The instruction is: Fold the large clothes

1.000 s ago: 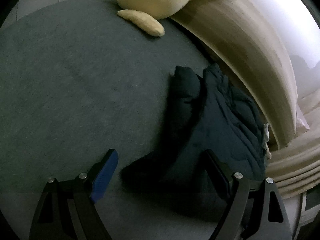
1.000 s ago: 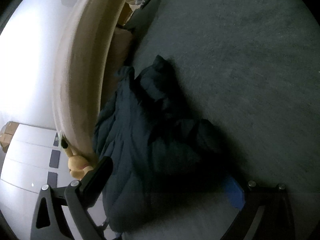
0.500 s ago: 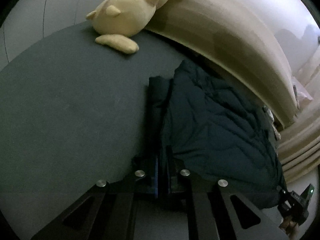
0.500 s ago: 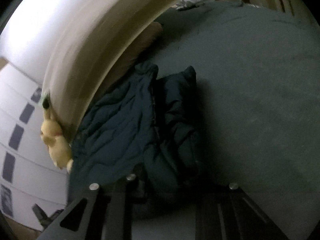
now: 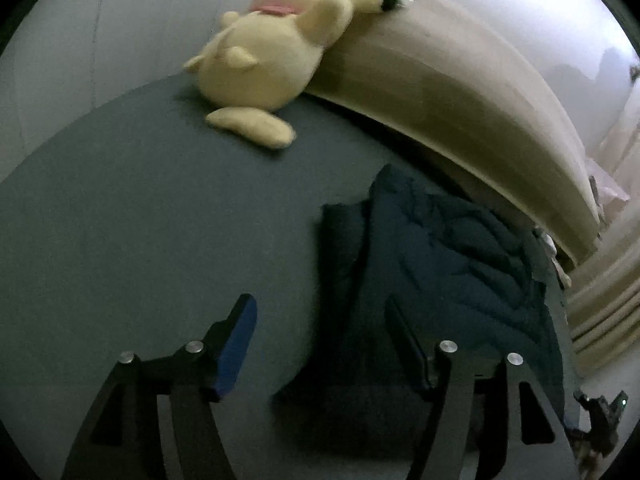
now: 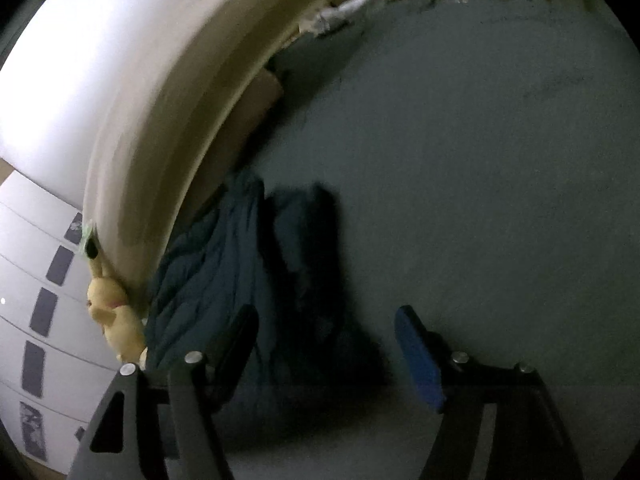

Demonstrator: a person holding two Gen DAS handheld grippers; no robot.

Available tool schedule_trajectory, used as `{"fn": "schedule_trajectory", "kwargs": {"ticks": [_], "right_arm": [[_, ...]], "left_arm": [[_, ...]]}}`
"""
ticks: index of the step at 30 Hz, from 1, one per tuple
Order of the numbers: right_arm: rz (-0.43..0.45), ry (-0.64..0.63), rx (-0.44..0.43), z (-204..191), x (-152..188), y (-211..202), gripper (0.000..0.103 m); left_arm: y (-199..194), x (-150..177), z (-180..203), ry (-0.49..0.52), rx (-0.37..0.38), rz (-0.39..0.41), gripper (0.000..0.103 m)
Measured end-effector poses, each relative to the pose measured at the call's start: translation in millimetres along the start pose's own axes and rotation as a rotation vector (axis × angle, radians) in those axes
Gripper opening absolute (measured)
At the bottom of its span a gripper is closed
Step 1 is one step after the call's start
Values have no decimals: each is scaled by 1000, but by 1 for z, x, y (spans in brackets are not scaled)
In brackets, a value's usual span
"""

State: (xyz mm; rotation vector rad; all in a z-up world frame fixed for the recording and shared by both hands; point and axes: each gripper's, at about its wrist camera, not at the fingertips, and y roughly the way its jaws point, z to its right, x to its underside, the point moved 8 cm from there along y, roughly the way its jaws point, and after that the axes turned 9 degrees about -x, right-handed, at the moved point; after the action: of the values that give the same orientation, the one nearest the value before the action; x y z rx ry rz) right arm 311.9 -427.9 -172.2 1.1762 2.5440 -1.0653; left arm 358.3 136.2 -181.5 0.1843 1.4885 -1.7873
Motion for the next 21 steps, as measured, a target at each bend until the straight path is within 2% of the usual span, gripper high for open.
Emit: {"fn": "schedule_trajectory", "kwargs": {"ticks": [1, 4, 7, 10, 11, 12, 13, 15, 17, 18, 21], "right_arm": [[-12, -6, -2, 0, 0, 0, 74], [-122, -45, -11, -11, -5, 36, 74], [-162, -71, 26, -11, -15, 64, 74], [-204, -20, -46, -13, -20, 87, 74], [-215, -20, -46, -12, -19, 91, 74], [-224, -37, -20, -10, -18, 95, 58], [-242, -56, -12, -7, -13, 95, 45], [-243, -74, 1, -14, -11, 102, 35], [-231, -88, 22, -13, -10, 108, 34], [-232, -54, 24, -6, -8, 113, 34], [-228, -80, 40, -13, -7, 118, 34]], "left_arm": [[8, -4, 8, 22, 12, -18, 67], [35, -8, 31, 78, 42, -66, 67], [46, -3, 48, 129, 42, -98, 67], [59, 2, 49, 141, 25, -108, 68], [64, 2, 49, 147, 18, -104, 68], [69, 3, 48, 168, 0, -102, 64], [72, 4, 50, 181, -6, -105, 55], [77, 5, 52, 208, -30, -98, 47], [85, 10, 54, 236, -59, -88, 44], [90, 13, 53, 237, -70, -94, 44], [88, 13, 52, 223, -71, -94, 44]]}}
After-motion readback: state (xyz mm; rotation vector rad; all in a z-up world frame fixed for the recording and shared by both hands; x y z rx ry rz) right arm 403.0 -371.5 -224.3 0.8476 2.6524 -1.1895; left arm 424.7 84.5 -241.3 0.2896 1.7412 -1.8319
